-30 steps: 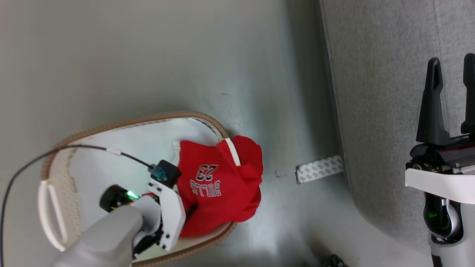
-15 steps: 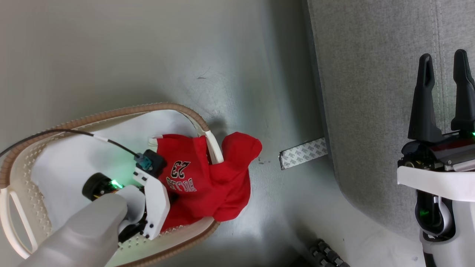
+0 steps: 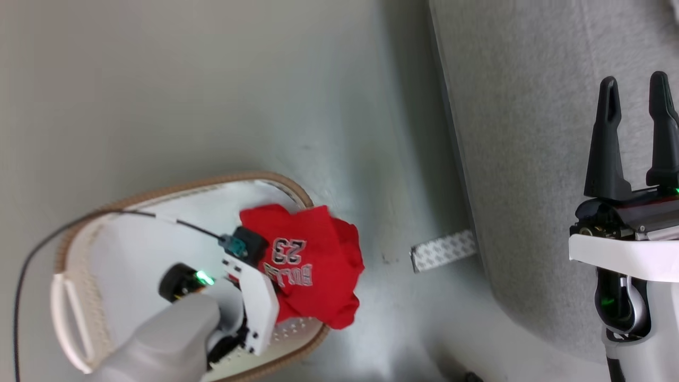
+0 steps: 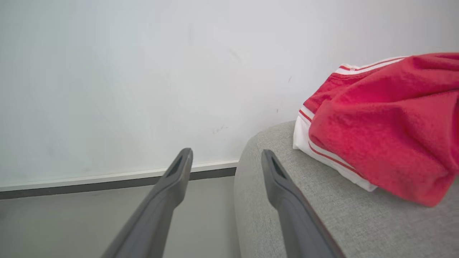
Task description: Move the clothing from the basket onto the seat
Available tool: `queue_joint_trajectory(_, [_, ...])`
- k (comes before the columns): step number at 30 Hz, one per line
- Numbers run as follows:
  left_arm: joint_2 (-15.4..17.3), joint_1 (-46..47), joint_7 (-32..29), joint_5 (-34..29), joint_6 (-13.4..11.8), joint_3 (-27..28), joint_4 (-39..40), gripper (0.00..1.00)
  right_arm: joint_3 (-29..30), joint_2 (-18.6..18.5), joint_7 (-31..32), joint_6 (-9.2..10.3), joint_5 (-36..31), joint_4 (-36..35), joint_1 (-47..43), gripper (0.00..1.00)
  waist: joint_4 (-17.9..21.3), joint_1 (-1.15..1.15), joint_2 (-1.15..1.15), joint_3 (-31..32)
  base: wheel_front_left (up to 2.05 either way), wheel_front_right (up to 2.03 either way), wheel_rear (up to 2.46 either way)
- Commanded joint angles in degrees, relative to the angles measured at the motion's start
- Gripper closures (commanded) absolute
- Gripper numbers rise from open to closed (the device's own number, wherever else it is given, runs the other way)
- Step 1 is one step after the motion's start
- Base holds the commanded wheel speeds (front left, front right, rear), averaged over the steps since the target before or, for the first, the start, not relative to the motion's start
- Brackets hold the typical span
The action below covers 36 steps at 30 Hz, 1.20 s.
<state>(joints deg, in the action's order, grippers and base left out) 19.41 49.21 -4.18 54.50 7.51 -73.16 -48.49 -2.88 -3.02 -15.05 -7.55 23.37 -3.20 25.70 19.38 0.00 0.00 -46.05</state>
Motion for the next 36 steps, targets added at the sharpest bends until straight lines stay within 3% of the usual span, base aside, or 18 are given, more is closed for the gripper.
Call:
queue_joint_trajectory(1, [-0.6, -1.2, 1.0, 0.8, -0.1, -0.2, -0.2, 1.00, 0.3, -0.6, -0.2, 0.13, -0.6, 0.5, -0.5, 0.00, -2.1, 0.00, 0.00, 4.1, 0.00, 0.00, 0.00])
queue_joint_trajectory(10, [-3.5, -6.3, 8.2, 5.4, -0.1, -0.2, 0.4, 1.00, 0.1, -3.2, -0.2, 0.13, -1.3, 2.4, -2.9, 0.00, -6.9, 0.00, 0.00, 17.4, 0.00, 0.00, 0.00])
queue_joint_trajectory(23, [-3.5, -9.4, 18.3, 9.8, -0.1, 0.8, 7.0, 1.00, -2.1, -5.6, -0.1, 0.13, 0.5, 5.6, -8.7, 0.00, -13.5, 0.00, 0.00, 32.7, 0.00, 0.00, 0.00])
queue_joint_trajectory(30, [-2.5, -7.7, 19.4, 7.9, -0.6, 6.7, 14.8, 1.00, -3.0, -6.1, 0.0, 0.13, 1.7, 6.6, -12.2, 0.00, -17.8, 0.00, 0.00, 39.3, 0.00, 0.00, 0.00])
queue_joint_trajectory(36, [0.2, -7.7, 19.3, 7.1, -3.1, 13.7, 24.5, 1.00, -4.1, -5.6, 0.2, 0.13, 2.4, 7.0, -14.4, 0.00, -19.7, 0.00, 0.00, 42.5, 0.00, 0.00, 0.00])
